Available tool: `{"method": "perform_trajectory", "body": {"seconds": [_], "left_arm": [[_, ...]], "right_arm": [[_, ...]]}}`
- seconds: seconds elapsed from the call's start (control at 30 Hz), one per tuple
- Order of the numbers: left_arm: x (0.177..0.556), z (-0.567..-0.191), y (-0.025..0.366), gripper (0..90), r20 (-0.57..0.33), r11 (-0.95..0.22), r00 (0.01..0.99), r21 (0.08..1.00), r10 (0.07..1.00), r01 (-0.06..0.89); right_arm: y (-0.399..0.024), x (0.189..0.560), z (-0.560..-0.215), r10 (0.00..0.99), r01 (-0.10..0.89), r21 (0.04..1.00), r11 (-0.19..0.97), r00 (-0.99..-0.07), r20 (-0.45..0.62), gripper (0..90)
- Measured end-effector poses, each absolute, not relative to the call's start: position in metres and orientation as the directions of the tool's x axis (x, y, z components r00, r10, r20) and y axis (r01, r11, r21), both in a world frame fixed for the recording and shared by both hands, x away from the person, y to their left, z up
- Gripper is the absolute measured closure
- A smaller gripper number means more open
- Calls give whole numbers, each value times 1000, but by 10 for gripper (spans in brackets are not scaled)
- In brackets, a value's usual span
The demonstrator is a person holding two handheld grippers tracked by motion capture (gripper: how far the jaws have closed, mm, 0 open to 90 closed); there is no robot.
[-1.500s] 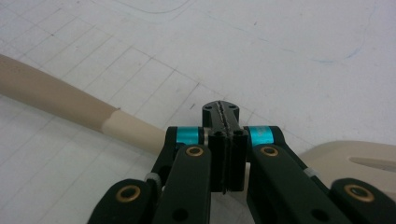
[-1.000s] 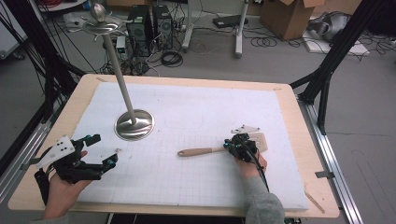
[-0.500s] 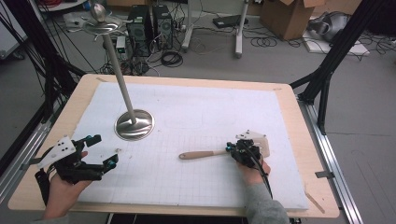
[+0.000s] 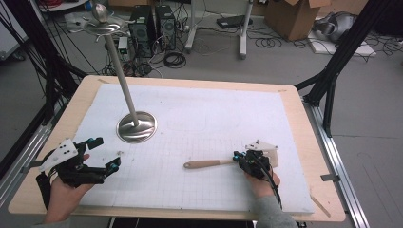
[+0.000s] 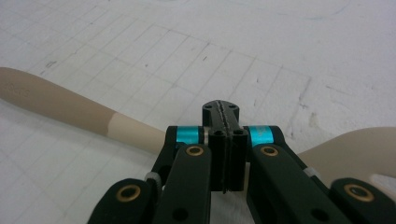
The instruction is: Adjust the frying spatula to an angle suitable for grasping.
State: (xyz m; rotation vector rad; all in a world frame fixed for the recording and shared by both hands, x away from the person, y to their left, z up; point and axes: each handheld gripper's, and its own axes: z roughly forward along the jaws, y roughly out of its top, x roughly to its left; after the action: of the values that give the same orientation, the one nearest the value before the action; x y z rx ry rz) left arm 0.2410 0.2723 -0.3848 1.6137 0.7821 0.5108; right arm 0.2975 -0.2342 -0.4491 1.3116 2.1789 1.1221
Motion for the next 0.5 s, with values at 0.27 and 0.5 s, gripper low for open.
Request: {"method": "perform_trajectory", "body": {"seconds": [0.27, 0.5], "left_arm": [[241, -385, 272, 19, -93, -64, 674, 977, 733, 204], [241, -385, 271, 19, -92, -65, 676, 977, 731, 203]], "right_arm": [[-242, 281, -450, 855, 567, 787, 243, -508, 102, 900], [-245, 276, -449, 852, 569, 781, 257, -515, 95, 900]]}}
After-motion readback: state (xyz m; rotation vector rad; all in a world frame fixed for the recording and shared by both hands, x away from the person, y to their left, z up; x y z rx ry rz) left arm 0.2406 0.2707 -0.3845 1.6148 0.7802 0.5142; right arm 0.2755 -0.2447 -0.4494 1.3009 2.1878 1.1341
